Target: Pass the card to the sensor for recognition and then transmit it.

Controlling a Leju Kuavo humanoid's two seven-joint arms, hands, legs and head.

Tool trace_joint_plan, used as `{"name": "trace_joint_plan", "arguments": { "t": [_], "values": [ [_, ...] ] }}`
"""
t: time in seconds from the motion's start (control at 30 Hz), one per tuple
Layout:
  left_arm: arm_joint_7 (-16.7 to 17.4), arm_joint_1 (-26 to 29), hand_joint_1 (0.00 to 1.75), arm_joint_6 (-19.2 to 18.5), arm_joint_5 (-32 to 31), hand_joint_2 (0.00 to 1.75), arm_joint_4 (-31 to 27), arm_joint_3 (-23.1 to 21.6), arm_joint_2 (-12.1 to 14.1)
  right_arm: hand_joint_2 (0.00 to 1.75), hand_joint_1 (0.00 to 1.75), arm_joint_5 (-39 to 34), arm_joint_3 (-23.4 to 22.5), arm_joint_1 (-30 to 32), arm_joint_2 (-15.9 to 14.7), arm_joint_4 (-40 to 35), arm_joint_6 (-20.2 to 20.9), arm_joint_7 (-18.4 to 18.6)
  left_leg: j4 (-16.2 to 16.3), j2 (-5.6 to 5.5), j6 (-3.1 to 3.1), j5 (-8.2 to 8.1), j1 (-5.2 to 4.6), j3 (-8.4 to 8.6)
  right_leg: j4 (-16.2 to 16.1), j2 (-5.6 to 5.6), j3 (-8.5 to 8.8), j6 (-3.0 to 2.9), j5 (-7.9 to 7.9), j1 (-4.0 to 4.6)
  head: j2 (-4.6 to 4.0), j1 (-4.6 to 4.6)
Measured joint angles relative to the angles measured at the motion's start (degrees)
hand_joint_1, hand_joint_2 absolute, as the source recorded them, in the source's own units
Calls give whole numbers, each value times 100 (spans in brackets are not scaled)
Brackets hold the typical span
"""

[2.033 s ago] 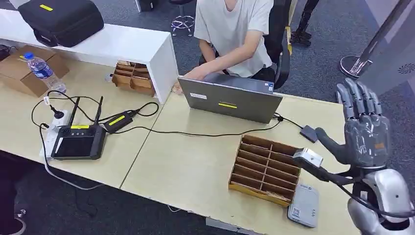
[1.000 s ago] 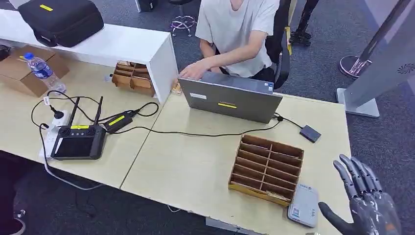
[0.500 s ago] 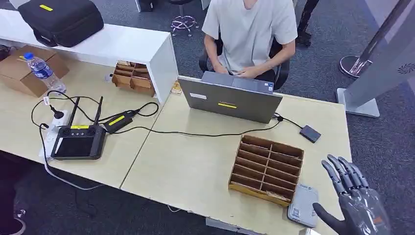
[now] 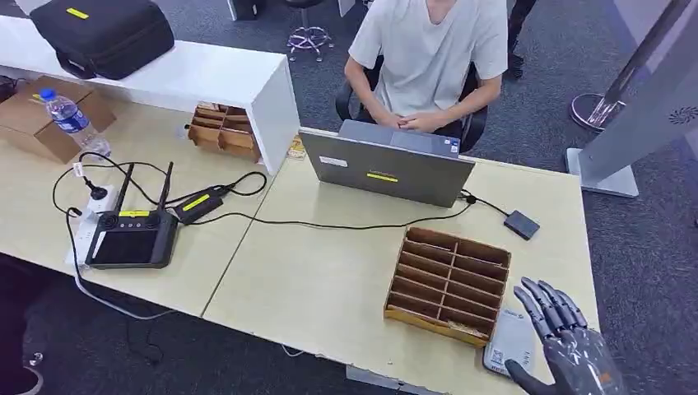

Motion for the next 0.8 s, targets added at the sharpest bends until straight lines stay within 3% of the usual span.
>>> {"name": "trace_joint_plan", "arguments": {
  "t": [0.43,0.8],
  "values": [
    [13,-1,0,0,7,175,0,0,0,175,0,-66,277,-30,44,244,15,42,0,0,0,0,0,0,0,0,1,0,0,0,0,0],
    [66,-14,0,0,-41,175,0,0,-2,175,0,-197,723,-430,557,885,192,11,-1,1,-1,1,1,1,2,1,1,0,0,1,0,0]
  ]
}}
